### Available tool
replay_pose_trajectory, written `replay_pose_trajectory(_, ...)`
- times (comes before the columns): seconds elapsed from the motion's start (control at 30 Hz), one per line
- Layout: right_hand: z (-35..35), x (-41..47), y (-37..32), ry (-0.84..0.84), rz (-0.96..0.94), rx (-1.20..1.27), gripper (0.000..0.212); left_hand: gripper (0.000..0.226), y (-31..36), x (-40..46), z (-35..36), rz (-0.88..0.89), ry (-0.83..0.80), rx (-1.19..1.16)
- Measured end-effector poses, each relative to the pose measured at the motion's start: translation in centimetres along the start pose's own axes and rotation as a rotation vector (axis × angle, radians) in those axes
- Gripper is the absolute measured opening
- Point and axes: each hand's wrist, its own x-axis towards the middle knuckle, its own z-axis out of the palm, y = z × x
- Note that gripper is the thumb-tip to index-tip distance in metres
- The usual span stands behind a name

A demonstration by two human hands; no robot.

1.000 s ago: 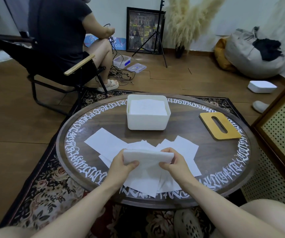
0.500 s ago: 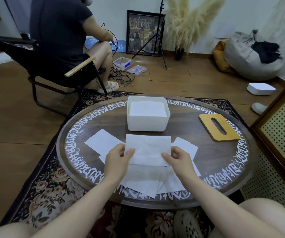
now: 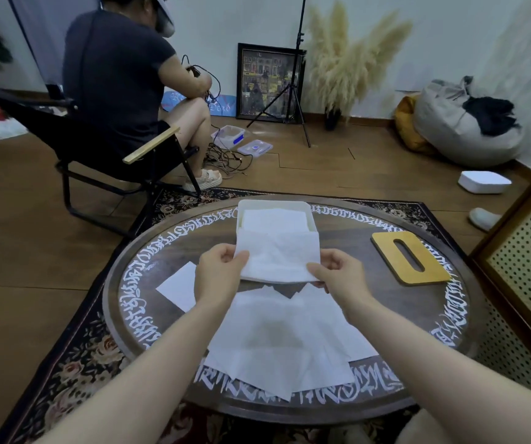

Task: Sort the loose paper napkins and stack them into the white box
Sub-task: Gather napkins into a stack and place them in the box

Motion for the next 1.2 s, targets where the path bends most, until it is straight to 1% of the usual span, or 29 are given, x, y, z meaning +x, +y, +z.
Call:
replay_pose_trajectory(0.1, 0.1, 2.9, -1.0, 0.074, -0.003, -0.064, 0.006, 0.012, 1.5, 2.7, 0.6, 0.022, 0.031, 0.110)
replay_pose_trajectory(0.13, 0.2, 4.0, -1.3, 0.099, -0.016, -0.089, 0.007, 0.014, 2.0, 3.6, 0.8, 0.029, 0.032, 0.158)
replay_pose_trajectory(0.27, 0.6, 8.2, -2.2, 0.152, -0.053, -0.218, 0.001, 0.015, 3.3, 7.0, 1.5, 0.040, -0.002, 0.304)
replay_pose_trajectory(0.37, 1.0, 10.5, -2.7, 0.161, -0.067, -0.284, 0.002, 0.009, 3.7, 9.2, 1.8, 0.012, -0.008, 0.350)
replay_pose_trajectory(0.43, 1.2, 11.6, -2.7, 0.163, -0.068, -0.325, 0.004, 0.017, 3.7, 10.3, 2.1, -0.009, 0.006, 0.358)
replay_pose_trajectory(0.47, 1.3, 12.1, -2.7, 0.168, -0.066, -0.357, 0.007, 0.016, 3.6, 10.7, 2.3, -0.017, 0.009, 0.373)
replay_pose_trajectory(0.53, 1.4, 12.7, -2.5, 0.191, -0.046, -0.443, 0.007, 0.010, 3.5, 11.4, 2.7, -0.036, 0.004, 0.412)
replay_pose_trajectory(0.63, 1.4, 13.3, -2.2, 0.213, 0.008, -0.535, 0.008, 0.008, 3.4, 11.8, 3.4, -0.039, 0.009, 0.481)
replay_pose_trajectory(0.73, 1.5, 13.5, -2.1, 0.203, 0.024, -0.570, 0.009, 0.013, 3.2, 12.1, 3.8, -0.016, 0.030, 0.554)
replay_pose_trajectory(0.93, 1.5, 13.4, -1.9, 0.199, -0.016, -0.619, 0.013, 0.022, 2.6, 11.9, 4.2, 0.056, 0.074, 0.637)
replay_pose_trajectory(1.1, 1.6, 13.2, -1.9, 0.161, -0.103, -0.708, 0.019, 0.025, 2.3, 11.5, 4.3, 0.120, 0.114, 0.673)
replay_pose_trajectory(1.2, 1.7, 13.0, -1.7, 0.165, -0.162, -0.750, 0.023, 0.026, 2.0, 11.3, 4.3, 0.204, 0.093, 0.738)
